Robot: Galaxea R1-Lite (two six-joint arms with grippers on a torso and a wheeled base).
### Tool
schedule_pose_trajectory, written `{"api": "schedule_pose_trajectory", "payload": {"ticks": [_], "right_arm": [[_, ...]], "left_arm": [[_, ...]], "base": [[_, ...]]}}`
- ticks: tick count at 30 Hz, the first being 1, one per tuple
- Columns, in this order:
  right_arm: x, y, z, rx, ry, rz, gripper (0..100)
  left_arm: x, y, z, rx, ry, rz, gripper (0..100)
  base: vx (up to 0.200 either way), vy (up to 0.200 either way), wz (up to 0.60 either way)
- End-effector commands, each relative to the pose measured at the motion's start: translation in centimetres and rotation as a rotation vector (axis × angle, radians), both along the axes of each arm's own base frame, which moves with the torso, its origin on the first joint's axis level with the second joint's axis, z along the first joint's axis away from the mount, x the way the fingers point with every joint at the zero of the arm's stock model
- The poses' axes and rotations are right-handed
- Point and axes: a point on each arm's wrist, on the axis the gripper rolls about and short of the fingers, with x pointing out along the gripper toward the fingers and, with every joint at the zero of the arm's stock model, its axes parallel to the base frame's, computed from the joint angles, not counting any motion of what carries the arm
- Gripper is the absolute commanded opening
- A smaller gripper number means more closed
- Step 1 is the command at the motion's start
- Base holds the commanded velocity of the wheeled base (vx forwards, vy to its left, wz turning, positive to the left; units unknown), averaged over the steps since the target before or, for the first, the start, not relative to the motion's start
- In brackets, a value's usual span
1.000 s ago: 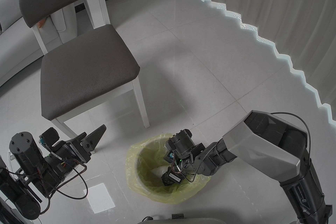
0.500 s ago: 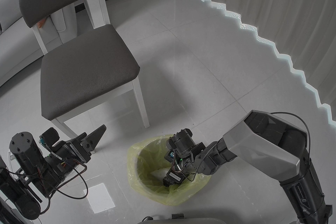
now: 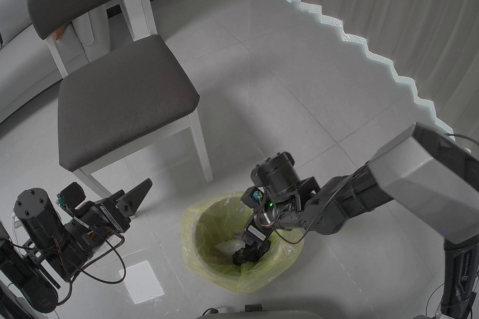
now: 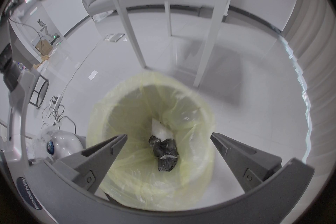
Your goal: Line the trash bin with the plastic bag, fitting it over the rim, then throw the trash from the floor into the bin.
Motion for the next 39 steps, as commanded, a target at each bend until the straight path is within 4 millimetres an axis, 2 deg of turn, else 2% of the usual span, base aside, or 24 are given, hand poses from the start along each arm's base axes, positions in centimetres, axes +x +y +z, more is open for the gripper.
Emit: {"api": "schedule_pose_trajectory", "payload": {"ticks": [1,3,4,5,6,7,9,14,16,18,22,27,30,31,32,33,37,38,39], "right_arm": [[-3.4,-3.4,11.0,0.146,-0.189,-0.026,100],[-4.3,-4.7,13.7,0.183,-0.248,-0.052,100],[-4.3,-4.7,13.7,0.183,-0.248,-0.052,100],[-5.0,-6.4,16.0,0.207,-0.305,-0.102,100],[-5.5,-7.4,17.0,0.216,-0.329,-0.137,100],[-5.8,-8.0,17.5,0.224,-0.342,-0.163,100],[-6.6,-10.5,19.0,0.268,-0.369,-0.261,100],[-8.2,-17.8,22.1,0.353,-0.465,-0.484,100],[-10.2,-20.9,23.2,0.376,-0.525,-0.557,100],[-12.4,-22.9,23.9,0.392,-0.571,-0.604,100],[-17.7,-25.7,25.1,0.447,-0.677,-0.642,100],[-25.1,-27.5,25.3,0.575,-0.745,-0.654,100],[-29.5,-28.4,24.5,0.595,-0.754,-0.656,100],[-31.6,-28.9,23.9,0.596,-0.752,-0.657,100],[-32.1,-29.0,23.7,0.595,-0.751,-0.657,100],[-34.4,-29.5,22.8,0.594,-0.749,-0.661,100],[-38.6,-30.4,20.4,0.614,-0.763,-0.683,100],[-38.8,-30.4,20.2,0.618,-0.763,-0.687,100],[-39.9,-30.4,19.3,0.644,-0.775,-0.718,100]], "left_arm": [[-0.4,0.8,0.3,0.040,-0.041,0.020,100],[-0.4,1.2,0.7,0.091,-0.081,0.032,100],[-0.4,1.2,0.7,0.091,-0.081,0.032,100],[-0.4,1.8,0.8,0.140,-0.109,0.036,100],[-0.4,2.0,1.0,0.161,-0.125,0.030,100],[-0.4,2.1,1.0,0.170,-0.132,0.027,100],[-0.4,2.4,1.2,0.192,-0.148,0.032,100],[-1.3,3.1,2.3,0.229,-0.218,0.067,100],[-2.3,3.2,3.1,0.258,-0.264,0.064,100],[-3.5,3.5,3.7,0.302,-0.291,0.062,100],[-6.8,4.2,4.2,0.341,-0.287,0.062,100],[-11.8,5.4,4.0,0.339,-0.307,0.069,100],[-14.2,6.0,3.6,0.355,-0.303,0.094,100],[-15.1,6.3,3.2,0.380,-0.288,0.137,100],[-15.3,6.4,3.1,0.384,-0.288,0.145,100],[-16.4,6.6,3.0,0.391,-0.299,0.186,100],[-19.1,6.5,2.1,0.387,-0.332,0.183,100],[-19.2,6.5,2.0,0.388,-0.333,0.188,100],[-20.3,6.4,1.0,0.394,-0.347,0.215,100]], "base": [[0.000,0.000,0.00],[0.000,0.000,0.00],[0.000,0.000,0.00],[0.000,0.000,0.00],[0.000,0.000,0.00],[0.000,0.000,0.00],[0.000,0.000,0.00],[0.000,0.000,0.00],[0.000,0.000,0.00],[0.000,0.000,0.00],[0.000,0.000,0.00],[0.000,0.000,0.00],[0.000,0.000,0.00],[0.000,0.000,0.00],[0.000,0.000,0.00],[0.000,0.000,0.00],[0.000,0.000,0.00],[0.000,0.000,0.00],[0.000,0.000,0.00]]}}
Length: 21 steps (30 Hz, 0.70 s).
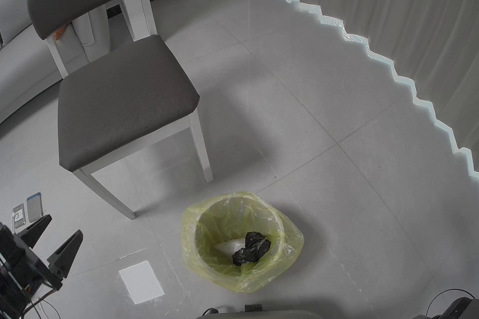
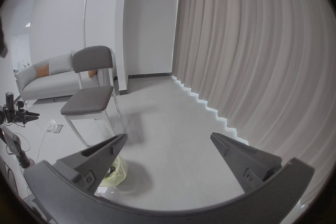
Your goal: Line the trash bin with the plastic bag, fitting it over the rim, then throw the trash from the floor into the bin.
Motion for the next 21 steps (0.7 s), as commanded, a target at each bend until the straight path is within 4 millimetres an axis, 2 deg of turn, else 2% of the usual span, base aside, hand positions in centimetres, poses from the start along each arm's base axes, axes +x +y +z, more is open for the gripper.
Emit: {"api": "schedule_pose_trajectory", "payload": {"ticks": [1,4,5,7,11,21], "right_arm": [[-13.1,-2.5,-5.9,0.129,-0.161,-0.078,100],[-13.8,-2.4,-7.2,0.162,-0.164,-0.093,100],[-14.0,-2.4,-8.1,0.166,-0.162,-0.093,100],[-13.8,-2.3,-8.8,0.195,-0.146,-0.099,100],[-14.2,-2.4,-8.3,0.263,-0.170,-0.098,100],[-13.9,-2.0,-8.8,0.257,-0.146,-0.141,100]], "left_arm": [[-8.1,0.5,-2.3,0.028,-0.228,0.109,100],[-7.7,0.6,-3.3,0.077,-0.175,0.131,100],[-7.4,0.7,-4.0,0.126,-0.171,0.143,100],[-7.2,0.7,-5.3,0.171,-0.165,0.132,100],[-7.5,0.8,-5.4,0.143,-0.195,0.128,100],[-7.5,1.0,-6.0,0.181,-0.132,0.229,100]], "base": [[0.000,0.000,0.00],[0.000,0.000,0.00],[0.000,0.000,0.00],[0.000,0.000,0.00],[0.000,0.000,0.00],[0.000,0.000,0.00]]}}
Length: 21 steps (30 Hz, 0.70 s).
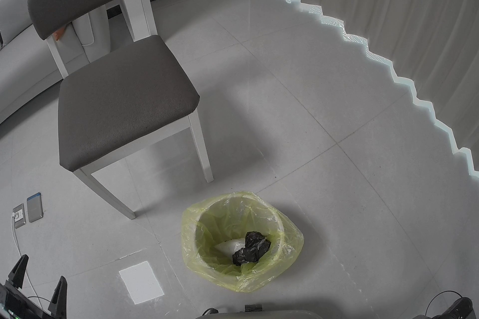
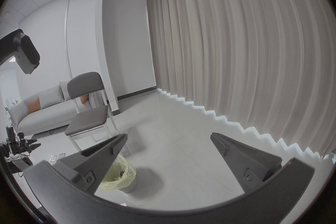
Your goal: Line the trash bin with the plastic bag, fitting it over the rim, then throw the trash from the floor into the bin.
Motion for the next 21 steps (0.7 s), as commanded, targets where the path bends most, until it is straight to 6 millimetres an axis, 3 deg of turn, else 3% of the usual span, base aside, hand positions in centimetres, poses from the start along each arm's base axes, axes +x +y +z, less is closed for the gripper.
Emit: {"api": "schedule_pose_trajectory", "payload": {"ticks": [1,6,8,14,17,20,21], "right_arm": [[-0.3,0.0,-0.2,0.003,-0.012,-0.014,100],[-0.6,0.3,-0.1,-0.008,-0.029,-0.079,100],[-1.0,1.2,-0.9,-0.034,-0.035,-0.093,100],[-0.3,1.1,-3.1,-0.044,-0.002,-0.043,100],[1.5,1.0,-5.2,-0.048,0.063,-0.049,100],[2.9,1.0,-6.2,-0.048,0.032,-0.051,100],[4.3,1.0,-7.5,-0.052,-0.015,-0.051,100]], "left_arm": [[-0.2,0.0,-0.5,-0.023,-0.025,0.022,100],[-0.2,0.1,-0.5,-0.031,-0.024,0.036,100],[-0.2,0.1,-0.5,-0.029,-0.025,0.038,100],[-0.2,0.1,-0.5,-0.034,-0.024,0.038,100],[-0.2,0.1,-0.5,-0.032,-0.024,0.039,100],[-0.2,0.1,-0.5,-0.034,-0.024,0.042,100],[-0.2,0.1,-0.5,-0.034,-0.026,0.048,100]], "base": [[0.000,0.000,0.00],[0.000,0.000,0.00],[0.000,0.000,0.00],[0.000,0.000,0.00],[0.000,0.000,0.00],[0.000,0.000,0.00],[0.000,0.000,0.00]]}}
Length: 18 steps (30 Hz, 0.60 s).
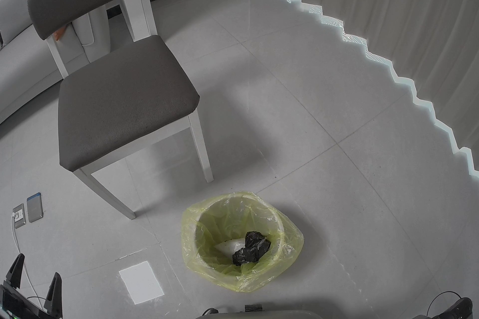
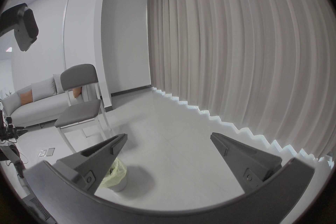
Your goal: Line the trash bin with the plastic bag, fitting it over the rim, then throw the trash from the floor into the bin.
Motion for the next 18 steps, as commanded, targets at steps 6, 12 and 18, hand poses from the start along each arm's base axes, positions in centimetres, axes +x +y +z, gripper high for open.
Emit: {"api": "schedule_pose_trajectory", "payload": {"ticks": [6,12,18], "right_arm": [[4.9,-0.1,-6.9,-0.032,-0.045,0.004,100],[5.1,0.0,-8.5,-0.050,0.102,0.038,100],[5.1,0.1,-8.4,-0.071,0.095,0.069,100]], "left_arm": [[0.0,0.0,-0.5,-0.009,0.006,0.019,100],[0.0,0.0,-0.5,-0.009,0.005,0.021,100],[0.0,0.0,-0.5,-0.007,0.006,0.018,100]], "base": [[0.000,0.000,0.00],[0.000,0.000,0.00],[0.000,0.000,0.00]]}}
